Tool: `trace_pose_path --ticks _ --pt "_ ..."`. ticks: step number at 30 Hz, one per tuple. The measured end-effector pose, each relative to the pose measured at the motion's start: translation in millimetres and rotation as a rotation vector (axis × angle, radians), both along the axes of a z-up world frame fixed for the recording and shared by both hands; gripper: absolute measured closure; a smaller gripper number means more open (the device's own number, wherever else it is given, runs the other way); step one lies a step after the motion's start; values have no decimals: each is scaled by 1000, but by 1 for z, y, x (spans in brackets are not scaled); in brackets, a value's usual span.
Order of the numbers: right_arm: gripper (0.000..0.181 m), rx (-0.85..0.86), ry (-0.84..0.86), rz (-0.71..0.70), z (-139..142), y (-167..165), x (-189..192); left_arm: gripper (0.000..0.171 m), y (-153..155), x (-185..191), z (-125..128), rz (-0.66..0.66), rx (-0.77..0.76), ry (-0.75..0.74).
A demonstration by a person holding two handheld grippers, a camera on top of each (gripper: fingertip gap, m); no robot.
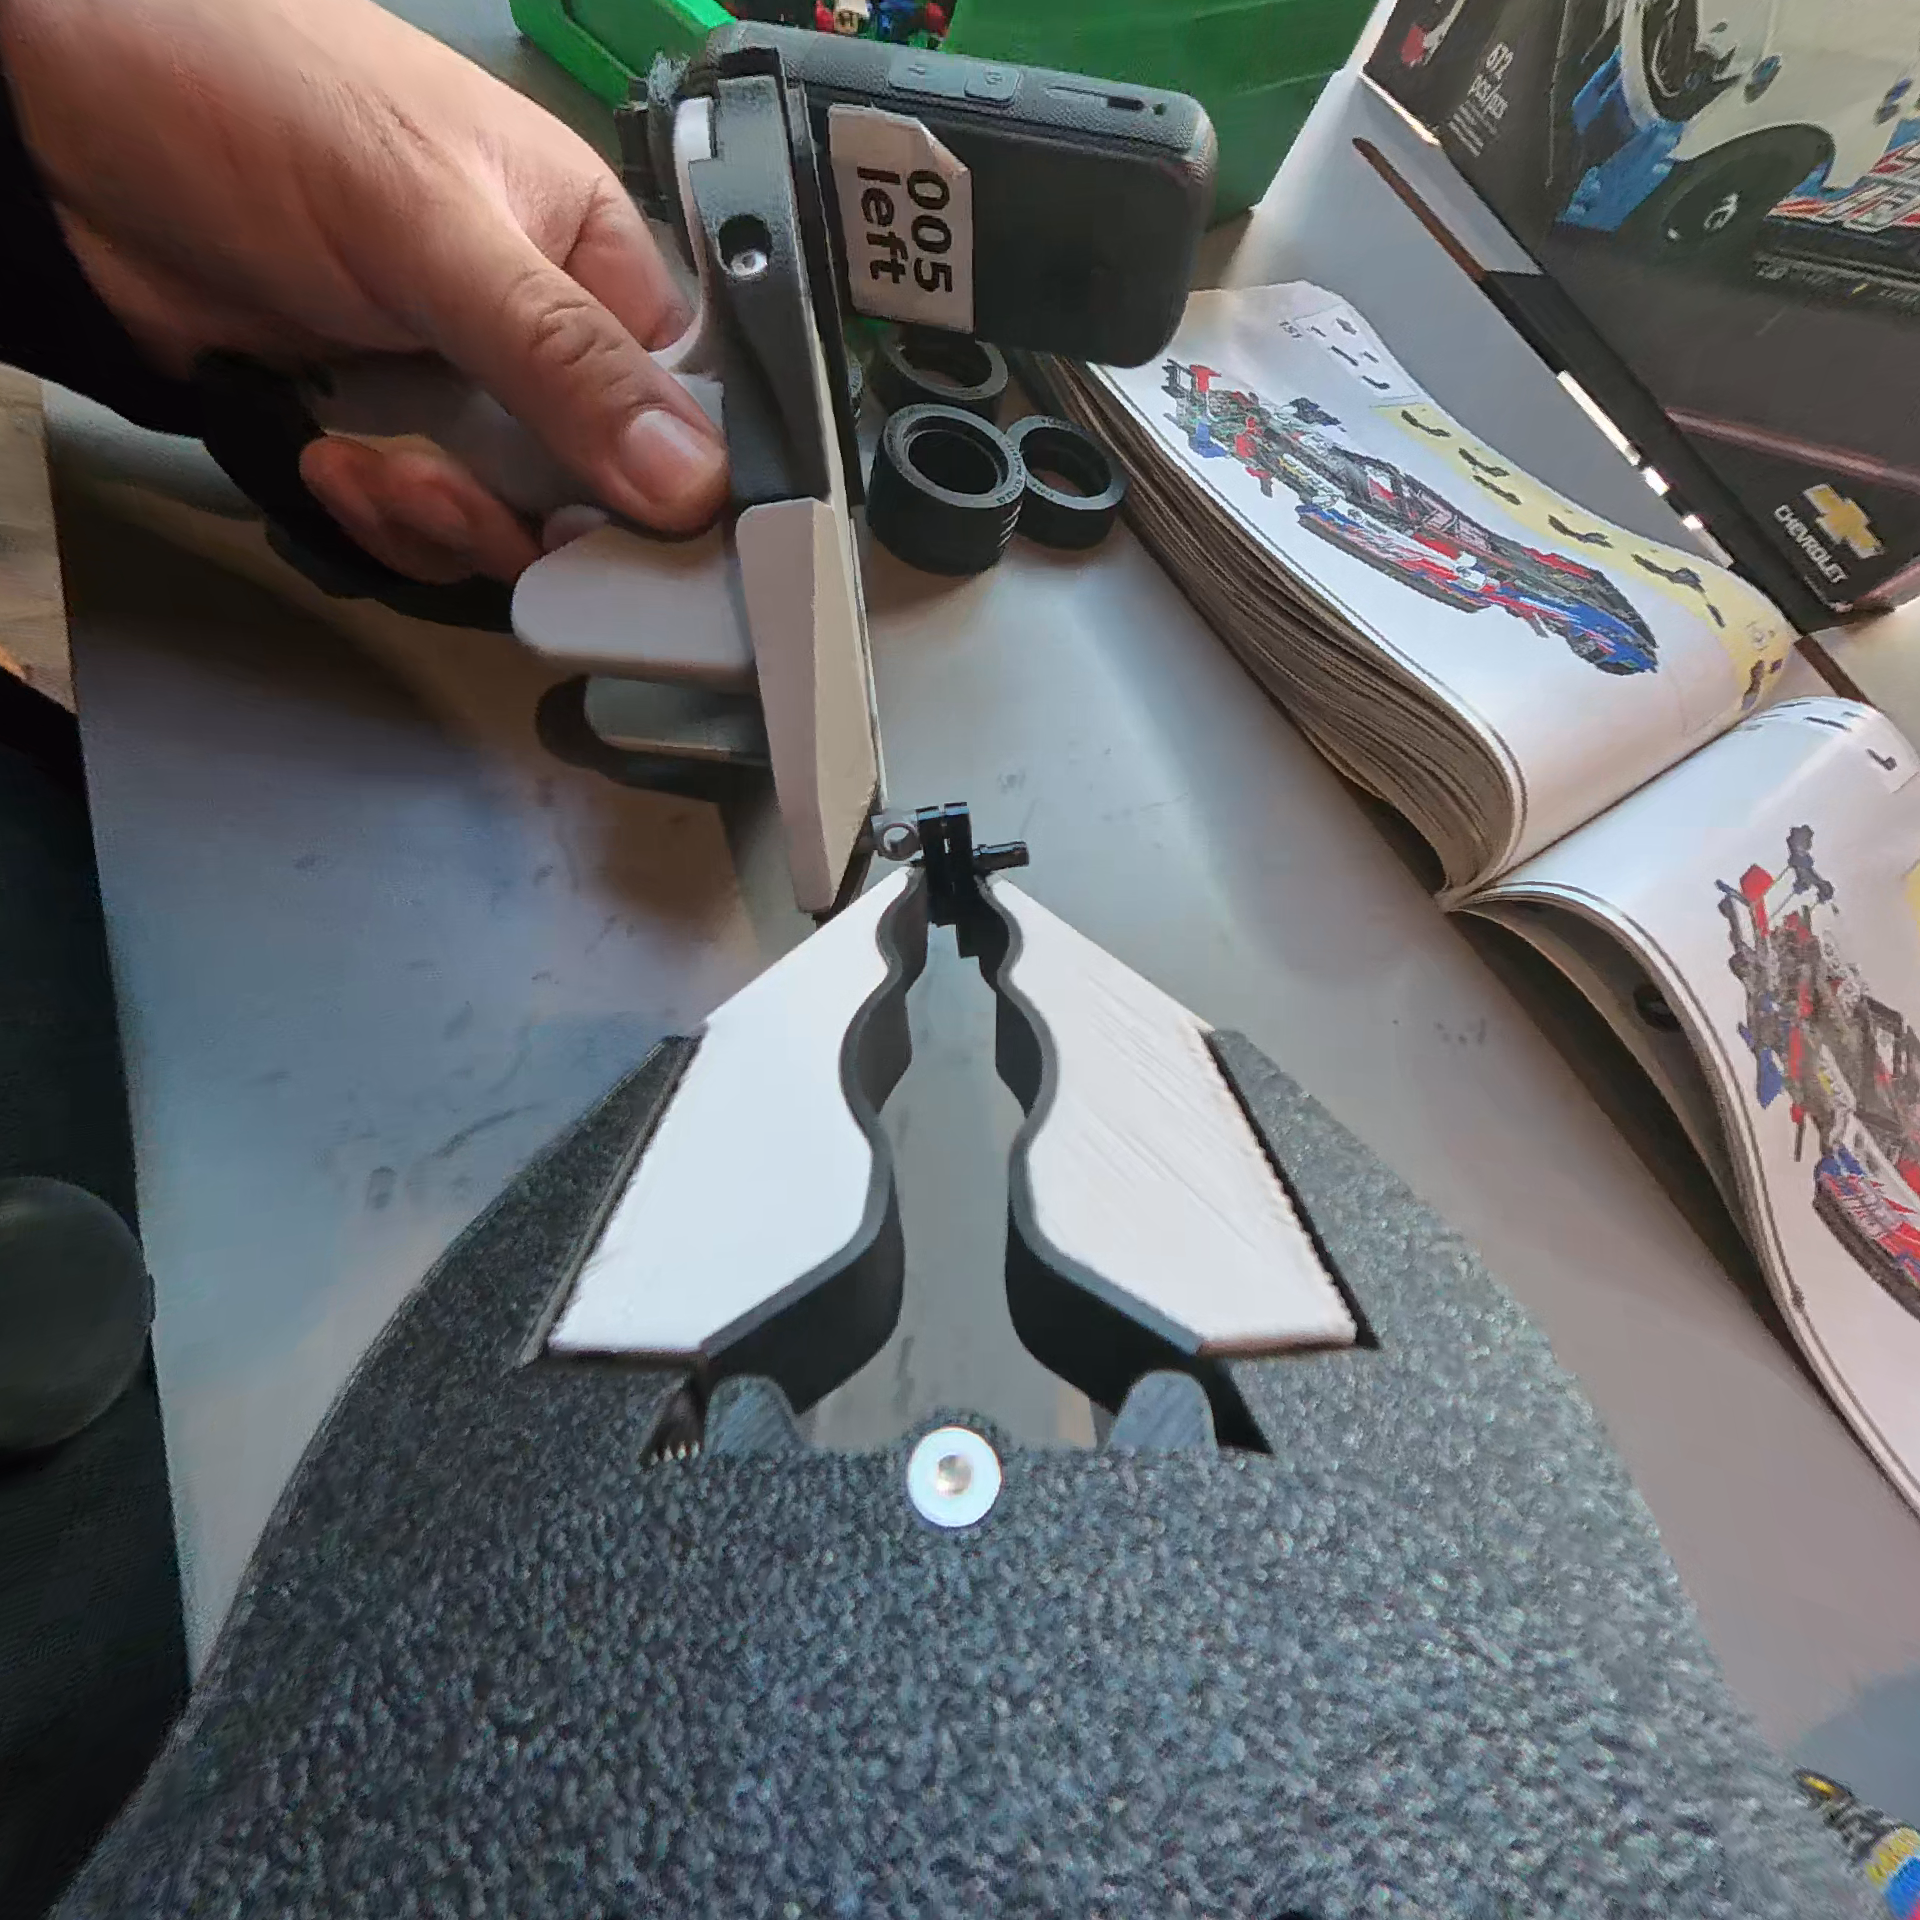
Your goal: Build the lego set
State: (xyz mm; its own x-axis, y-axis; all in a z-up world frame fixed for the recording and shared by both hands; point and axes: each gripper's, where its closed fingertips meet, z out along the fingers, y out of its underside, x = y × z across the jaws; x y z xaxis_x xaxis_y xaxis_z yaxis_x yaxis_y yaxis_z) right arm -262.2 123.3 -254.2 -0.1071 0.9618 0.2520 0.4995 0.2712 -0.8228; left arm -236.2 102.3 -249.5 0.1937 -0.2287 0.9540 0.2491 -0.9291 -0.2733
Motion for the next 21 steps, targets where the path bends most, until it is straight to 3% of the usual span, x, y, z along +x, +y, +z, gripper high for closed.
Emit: trace_pose_path --ticks 13,16,21 --pt "176 283 -73 161 -11 -5 -1 171 -5 1 -15 -18 -35 102" --pt "175 258 -96 179 -20 -8 -1 170 -9 0 -26 -33 -15 227" --pt "175 175 -106 183 -20 -10 -3 164 -11 -17 -17 -90 328 562"
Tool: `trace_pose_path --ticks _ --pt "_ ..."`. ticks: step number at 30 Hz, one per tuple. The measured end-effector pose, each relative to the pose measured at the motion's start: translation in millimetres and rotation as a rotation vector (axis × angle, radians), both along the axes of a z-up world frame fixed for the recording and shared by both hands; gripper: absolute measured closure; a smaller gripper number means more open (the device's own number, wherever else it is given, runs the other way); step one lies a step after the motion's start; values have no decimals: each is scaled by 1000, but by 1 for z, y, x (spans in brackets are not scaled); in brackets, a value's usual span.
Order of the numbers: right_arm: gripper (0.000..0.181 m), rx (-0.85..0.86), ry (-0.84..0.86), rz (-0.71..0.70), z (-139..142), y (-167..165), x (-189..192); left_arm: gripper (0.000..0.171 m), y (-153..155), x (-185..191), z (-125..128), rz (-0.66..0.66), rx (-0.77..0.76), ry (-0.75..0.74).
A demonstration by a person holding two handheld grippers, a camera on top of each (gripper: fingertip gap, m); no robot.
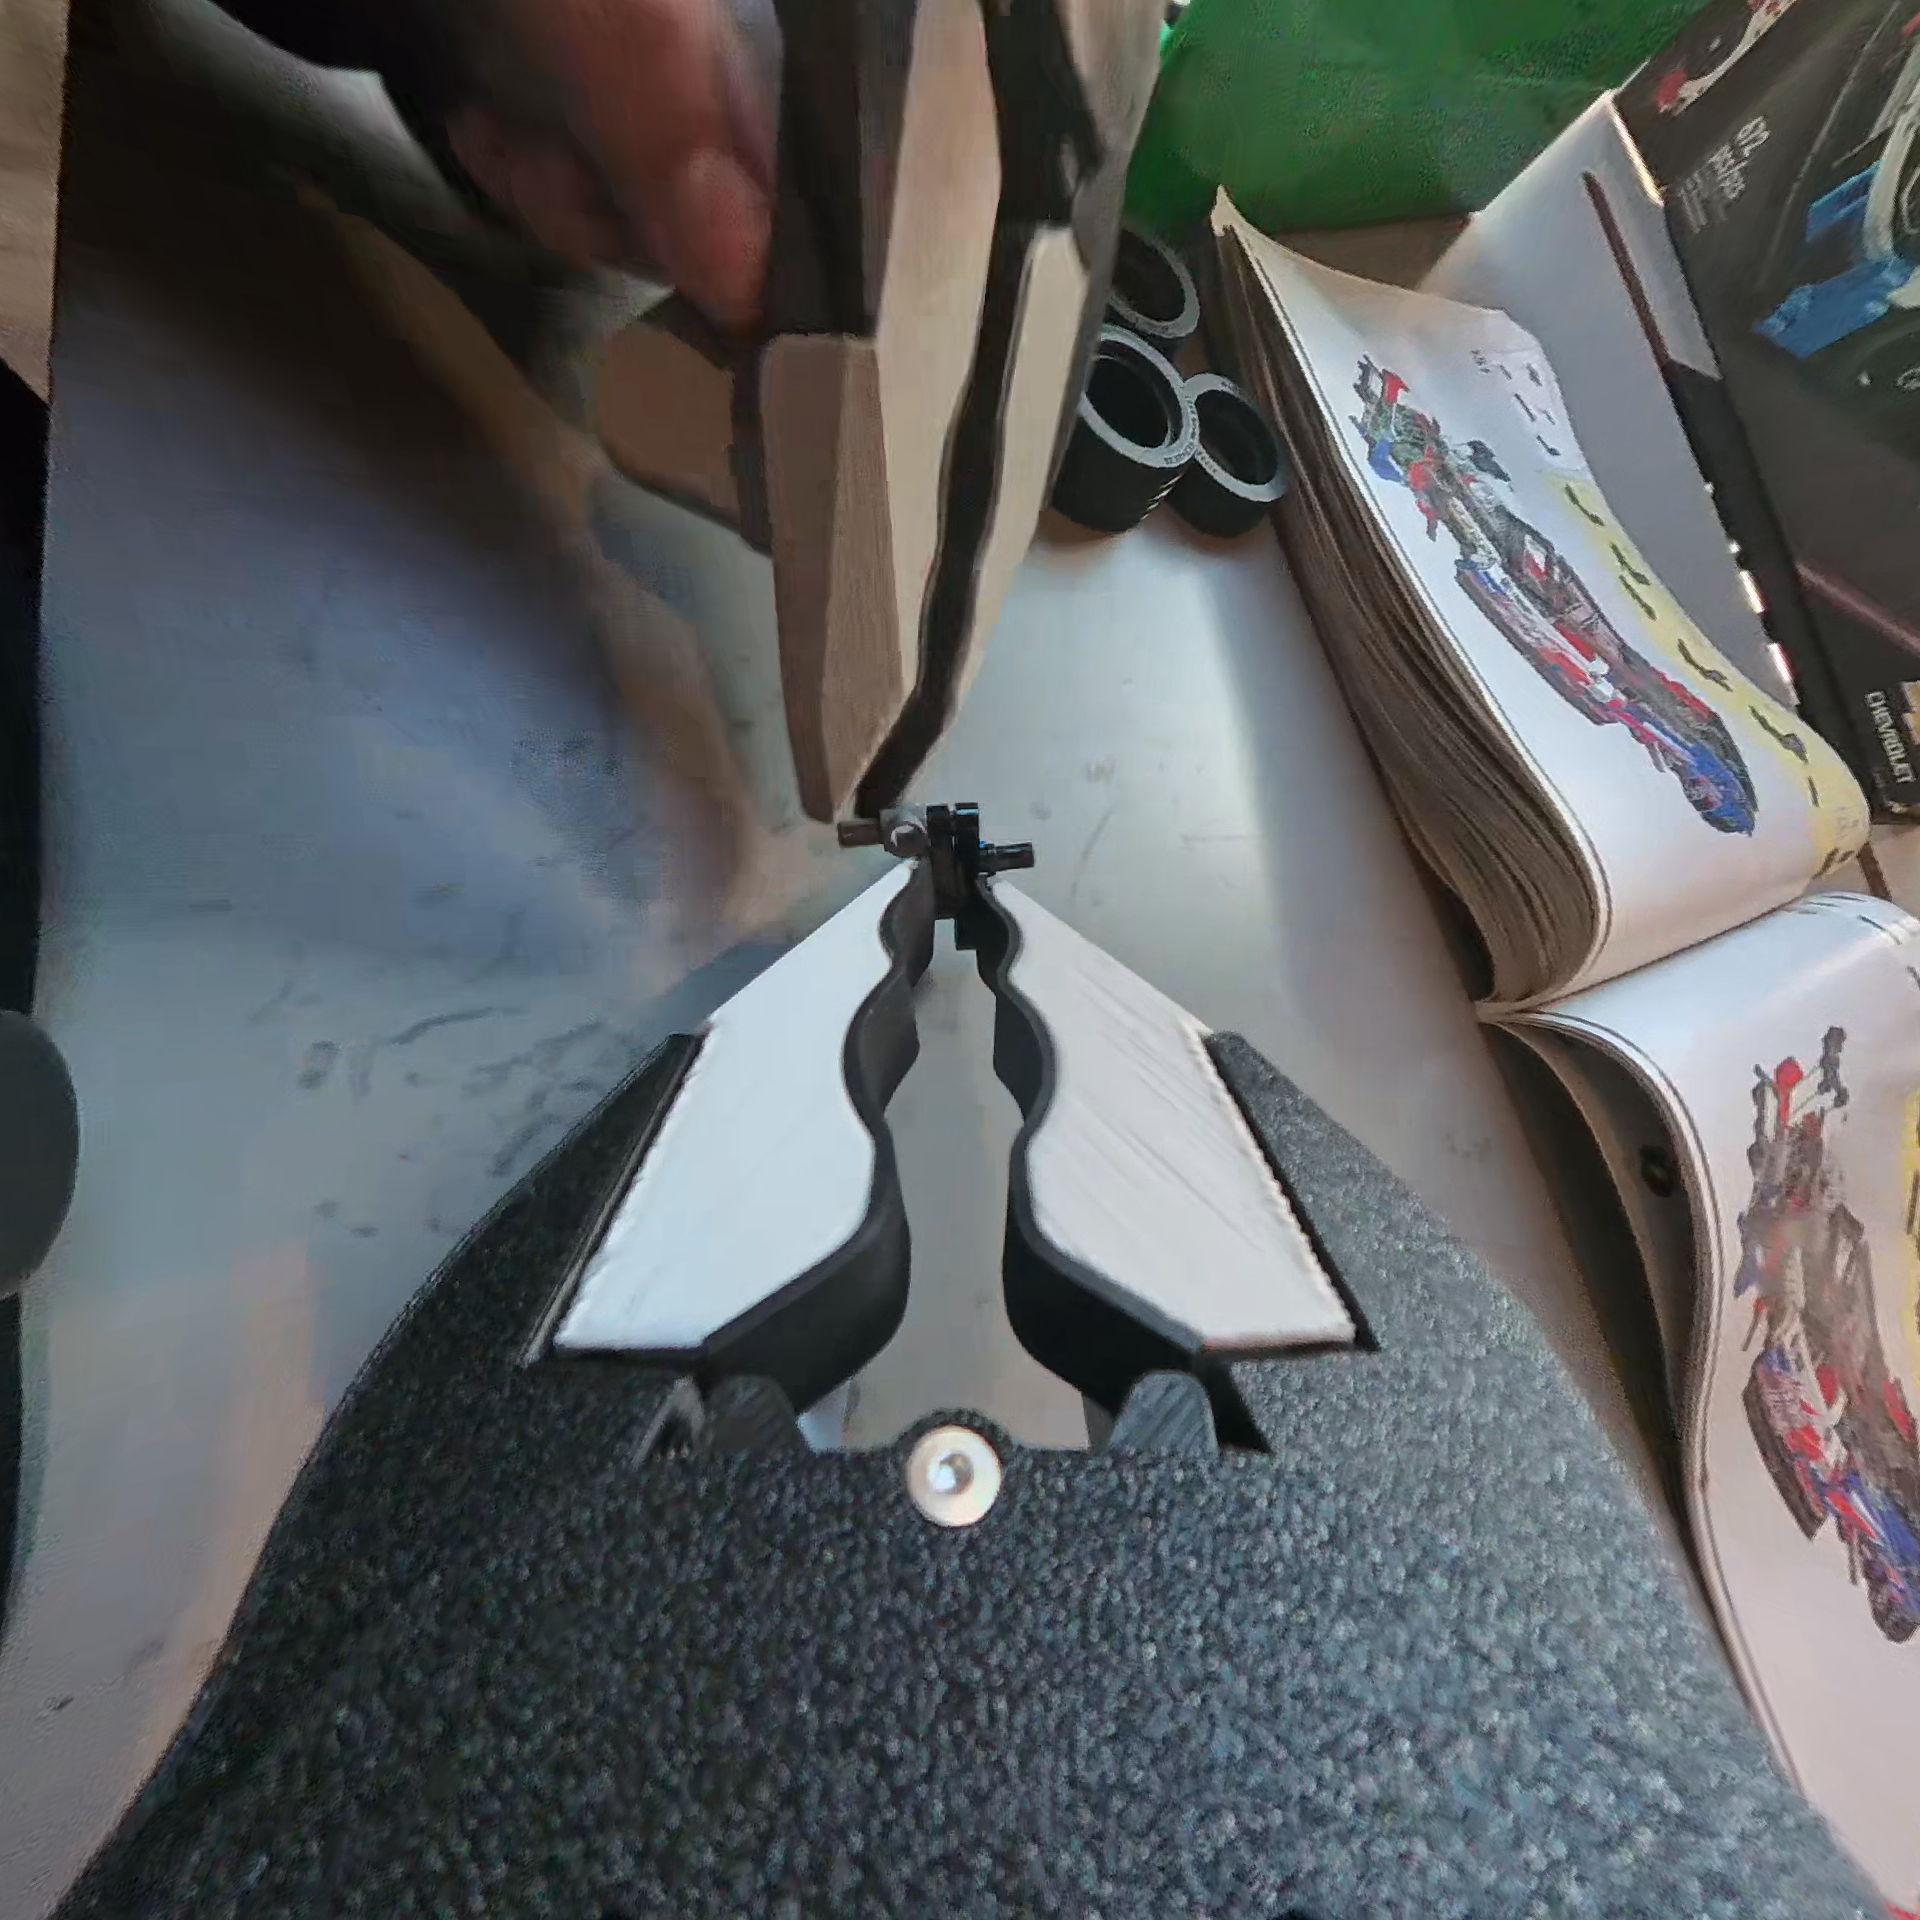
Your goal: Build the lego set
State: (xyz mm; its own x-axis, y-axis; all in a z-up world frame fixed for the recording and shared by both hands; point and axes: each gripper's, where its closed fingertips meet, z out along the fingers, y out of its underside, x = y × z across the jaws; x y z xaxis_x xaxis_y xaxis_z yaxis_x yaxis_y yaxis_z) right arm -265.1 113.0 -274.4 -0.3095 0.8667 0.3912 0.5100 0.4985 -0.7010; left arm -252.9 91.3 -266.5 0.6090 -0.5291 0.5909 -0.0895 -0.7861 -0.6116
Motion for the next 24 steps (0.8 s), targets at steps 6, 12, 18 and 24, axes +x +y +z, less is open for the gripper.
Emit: trace_pose_path --ticks 6,12,18,24 --pt "174 -108 -32 47 0 -3 -2 160 2 -13 13 -234 263 289" --pt "174 -155 20 101 8 -4 -2 164 5 -16 0 -362 396 467" --pt "173 -267 74 121 22 0 -2 166 13 -8 18 -325 543 458" --pt "173 -252 68 126 20 -2 -2 162 10 -9 19 -325 553 439"
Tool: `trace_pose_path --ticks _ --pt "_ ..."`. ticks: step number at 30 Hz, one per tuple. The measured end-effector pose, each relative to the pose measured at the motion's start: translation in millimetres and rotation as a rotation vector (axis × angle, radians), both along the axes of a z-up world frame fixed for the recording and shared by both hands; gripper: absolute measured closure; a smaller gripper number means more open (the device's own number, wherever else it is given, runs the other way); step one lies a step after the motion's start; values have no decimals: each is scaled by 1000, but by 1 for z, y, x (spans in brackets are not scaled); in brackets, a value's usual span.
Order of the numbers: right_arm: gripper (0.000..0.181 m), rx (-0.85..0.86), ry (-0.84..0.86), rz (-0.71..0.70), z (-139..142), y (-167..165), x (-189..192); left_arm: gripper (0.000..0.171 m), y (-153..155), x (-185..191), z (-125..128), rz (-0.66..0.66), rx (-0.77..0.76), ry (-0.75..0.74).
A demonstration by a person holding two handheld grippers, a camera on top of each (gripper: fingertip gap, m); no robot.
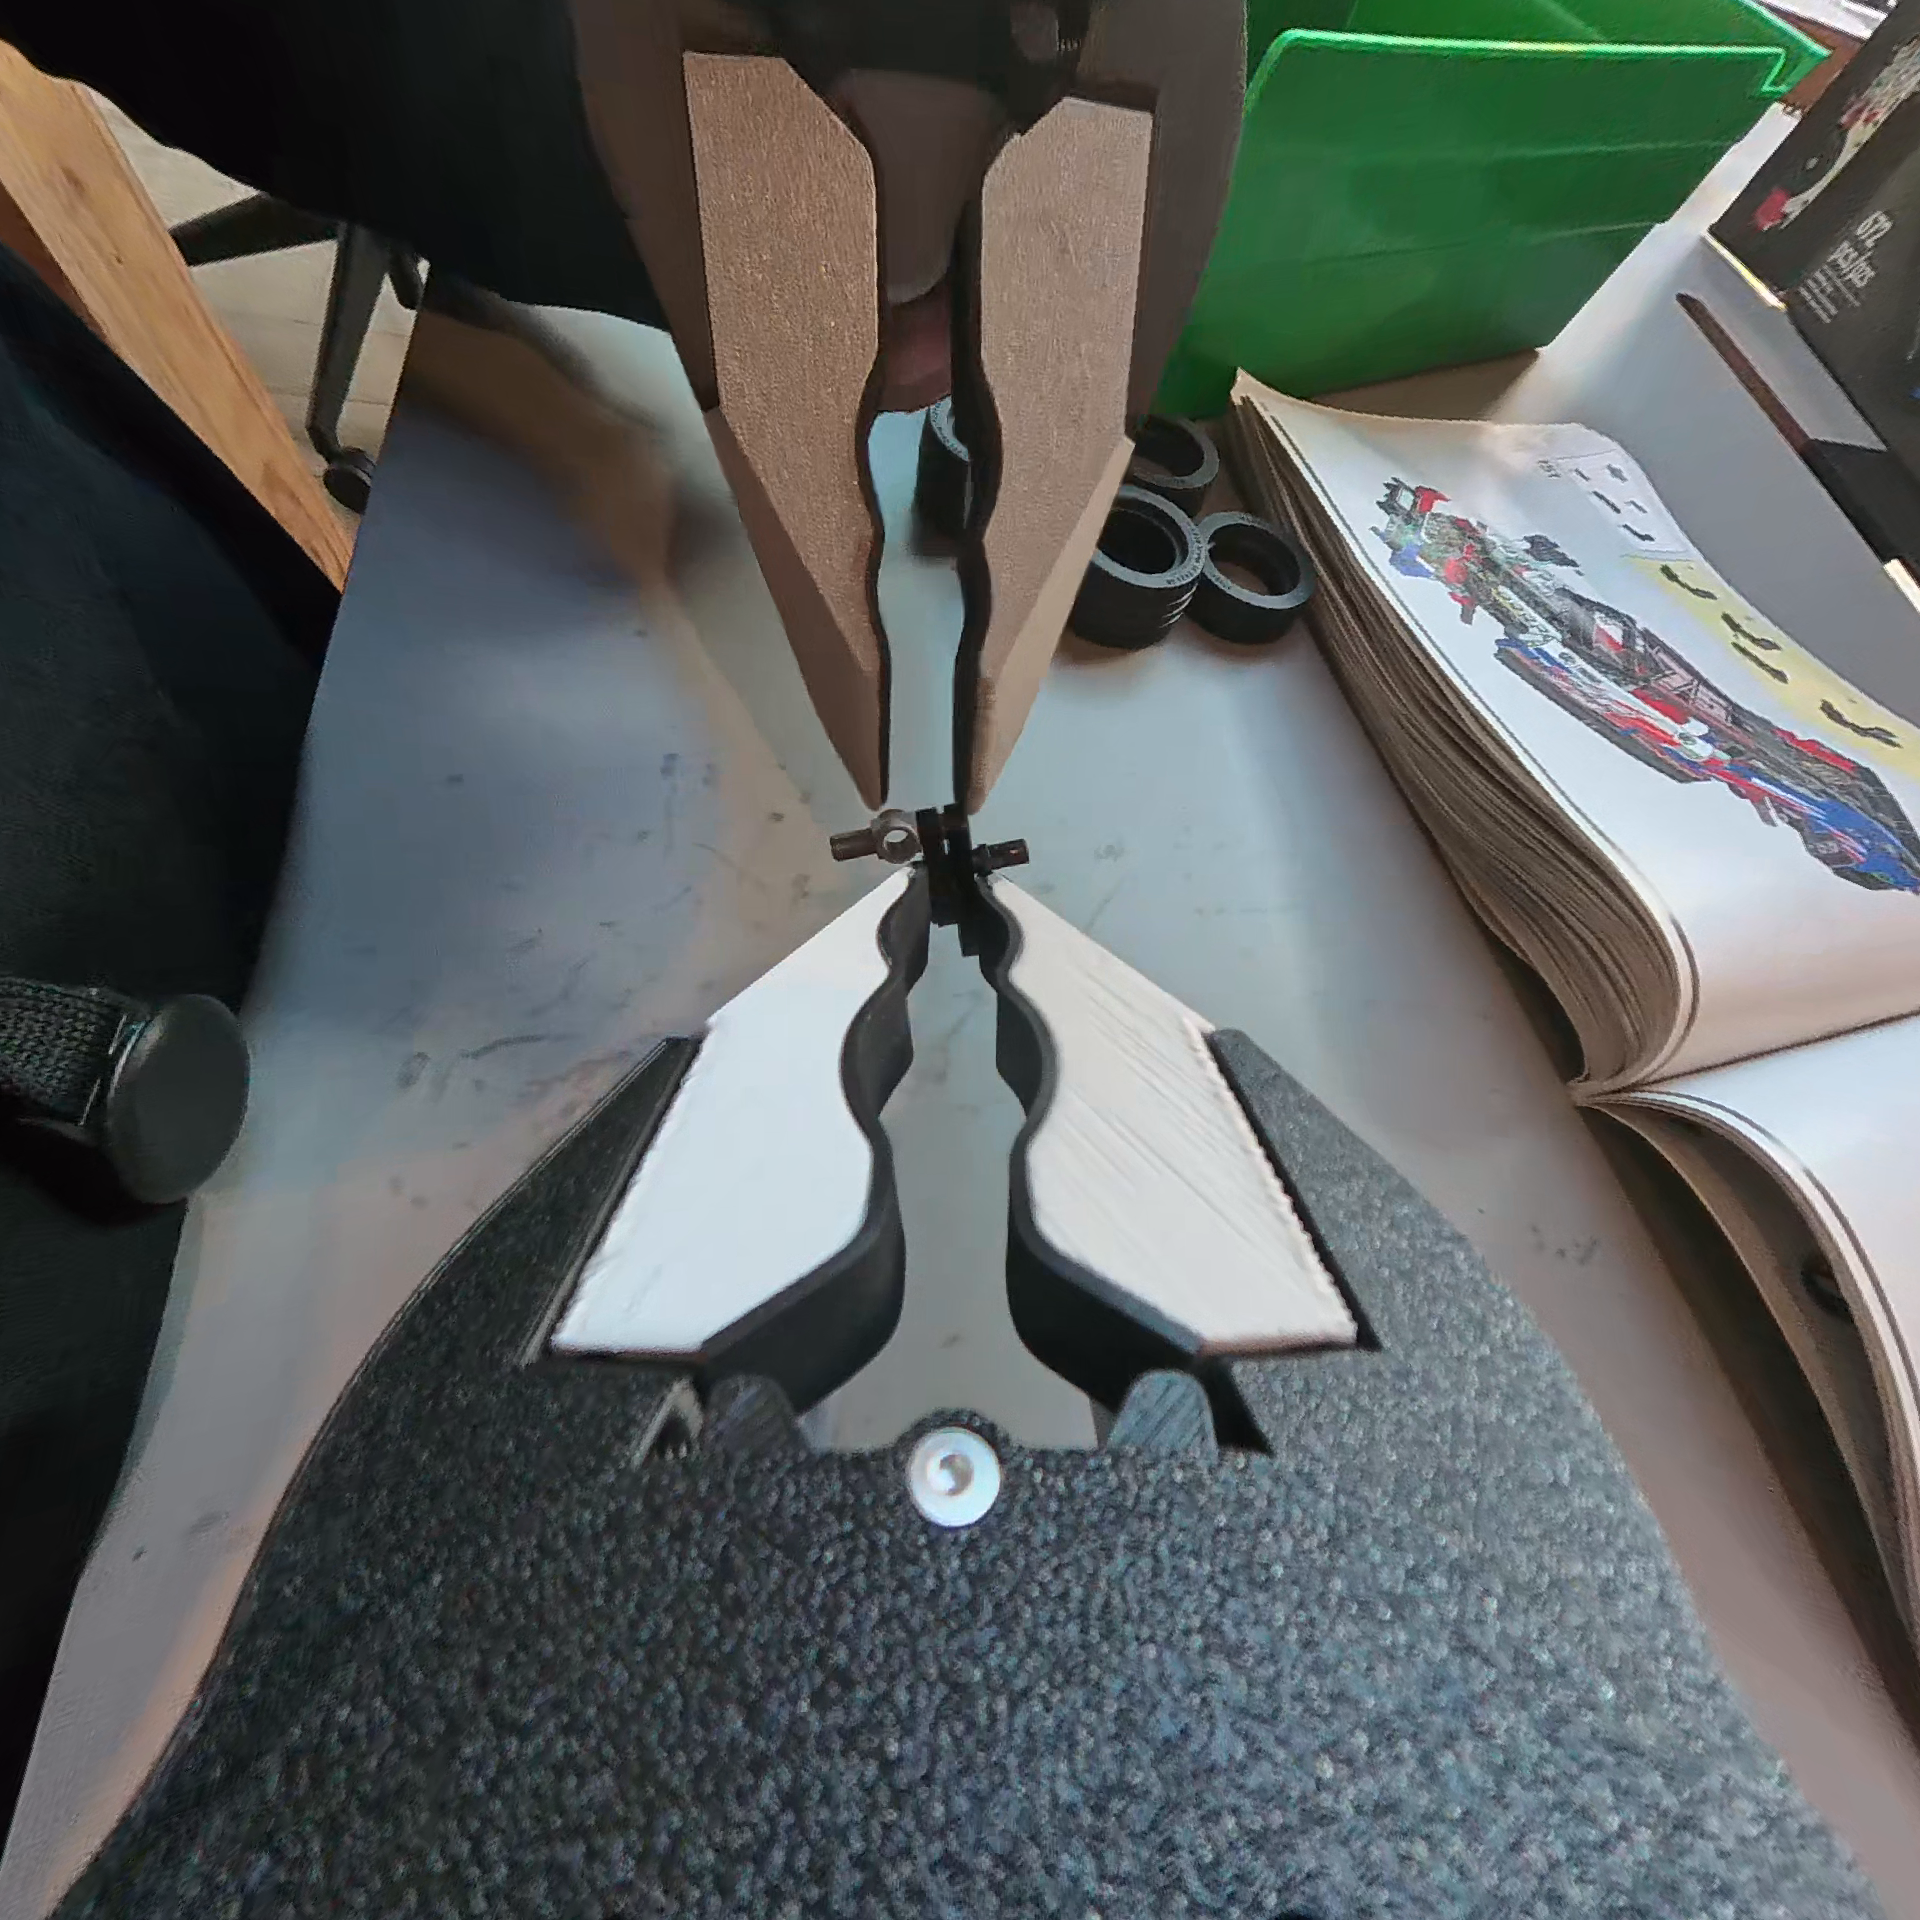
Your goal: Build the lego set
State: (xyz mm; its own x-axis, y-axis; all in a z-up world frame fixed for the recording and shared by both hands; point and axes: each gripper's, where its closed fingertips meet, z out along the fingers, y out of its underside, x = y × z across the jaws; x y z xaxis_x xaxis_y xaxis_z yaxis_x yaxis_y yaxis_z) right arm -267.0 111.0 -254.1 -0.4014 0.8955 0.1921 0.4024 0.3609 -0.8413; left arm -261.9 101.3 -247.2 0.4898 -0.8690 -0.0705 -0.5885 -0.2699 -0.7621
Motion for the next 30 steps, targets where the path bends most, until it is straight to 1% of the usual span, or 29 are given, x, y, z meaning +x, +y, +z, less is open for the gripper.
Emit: trace_pose_path --ticks 8,11,13,17,19,24,26,30 --pt "173 57 -68 40 -13 -6 2 168 -3 1 -13 -26 -29 36" --pt "173 81 -104 41 -19 -6 2 162 -6 1 -19 -27 -39 47" --pt "173 75 -106 48 -19 -7 2 162 -8 2 -19 -22 -41 21" --pt "173 65 -134 60 -19 -11 2 152 -8 3 -19 0 -74 -28" --pt "173 72 -173 58 -19 -11 2 156 -10 6 -19 -5 -77 -42" --pt "173 56 -270 56 -20 -11 2 157 -10 6 -19 52 -70 -53" --pt "173 59 -291 56 -20 -11 2 147 -13 8 -18 67 -93 -65" --pt "173 66 -321 61 -20 -11 0 150 -11 6 -18 145 -151 -84"
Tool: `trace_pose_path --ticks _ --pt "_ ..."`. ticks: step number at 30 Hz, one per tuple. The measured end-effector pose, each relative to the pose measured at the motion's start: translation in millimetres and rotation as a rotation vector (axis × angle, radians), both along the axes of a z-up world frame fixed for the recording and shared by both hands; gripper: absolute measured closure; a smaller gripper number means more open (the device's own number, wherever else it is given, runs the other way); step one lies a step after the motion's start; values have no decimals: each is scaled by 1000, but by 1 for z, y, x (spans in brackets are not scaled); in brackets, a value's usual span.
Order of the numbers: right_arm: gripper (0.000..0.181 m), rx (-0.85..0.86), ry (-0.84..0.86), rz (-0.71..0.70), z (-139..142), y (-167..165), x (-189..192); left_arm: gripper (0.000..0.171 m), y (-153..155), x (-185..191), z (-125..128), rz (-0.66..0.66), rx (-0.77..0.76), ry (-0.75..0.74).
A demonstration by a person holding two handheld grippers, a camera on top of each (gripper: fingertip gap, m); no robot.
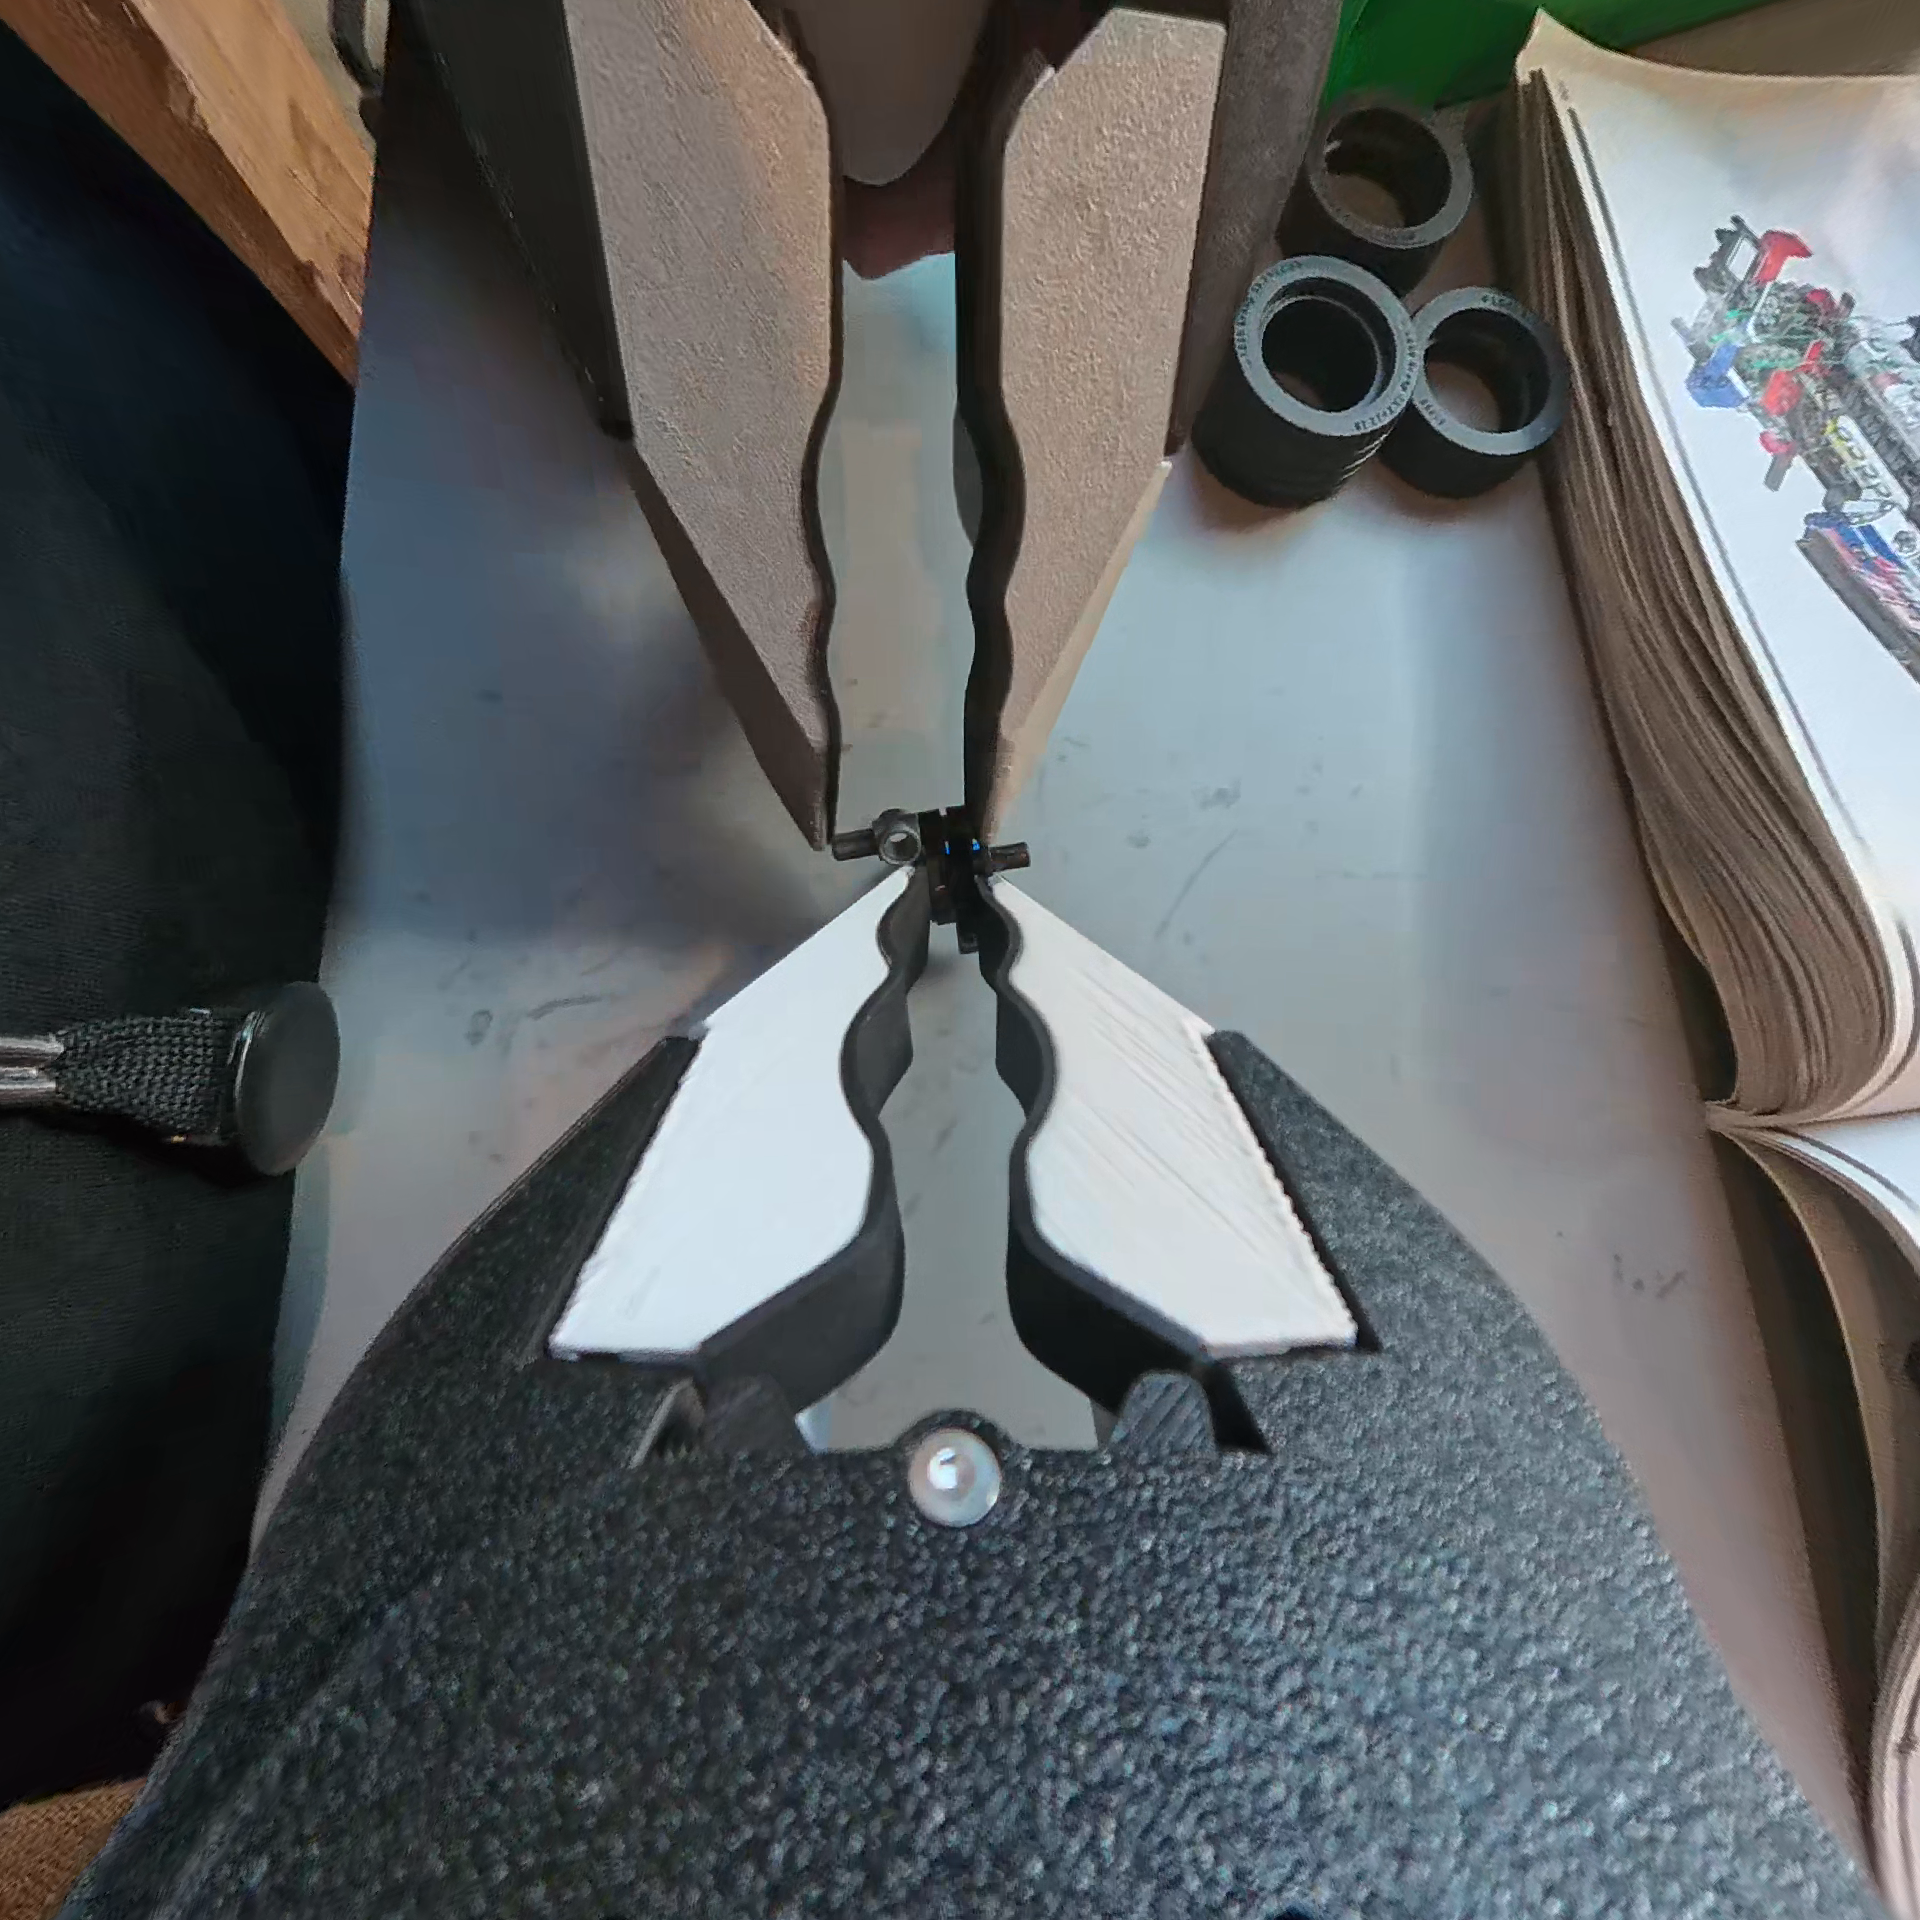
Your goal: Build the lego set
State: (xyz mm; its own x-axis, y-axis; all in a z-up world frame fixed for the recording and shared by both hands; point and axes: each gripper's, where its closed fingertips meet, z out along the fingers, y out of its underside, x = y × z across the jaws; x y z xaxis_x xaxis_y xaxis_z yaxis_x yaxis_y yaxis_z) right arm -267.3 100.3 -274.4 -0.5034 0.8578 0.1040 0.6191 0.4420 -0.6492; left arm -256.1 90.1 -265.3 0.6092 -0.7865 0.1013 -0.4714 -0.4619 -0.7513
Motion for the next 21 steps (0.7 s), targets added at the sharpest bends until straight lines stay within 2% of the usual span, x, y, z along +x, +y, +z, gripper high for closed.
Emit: trace_pose_path --ticks 5,9,12,14,21 --pt "173 8 -15 -10 0 0 -2 142 -3 0 2 46 -93 -24" --pt "173 15 -11 -18 0 1 -4 144 0 -3 -1 61 -44 28" --pt "173 11 -5 -16 0 -4 -6 144 -1 -3 -14 76 -51 114" --pt "173 17 -8 -21 0 -2 -6 145 2 -4 -15 86 14 164" --pt "173 18 -12 -27 0 0 -5 146 3 -5 -9 105 36 186"
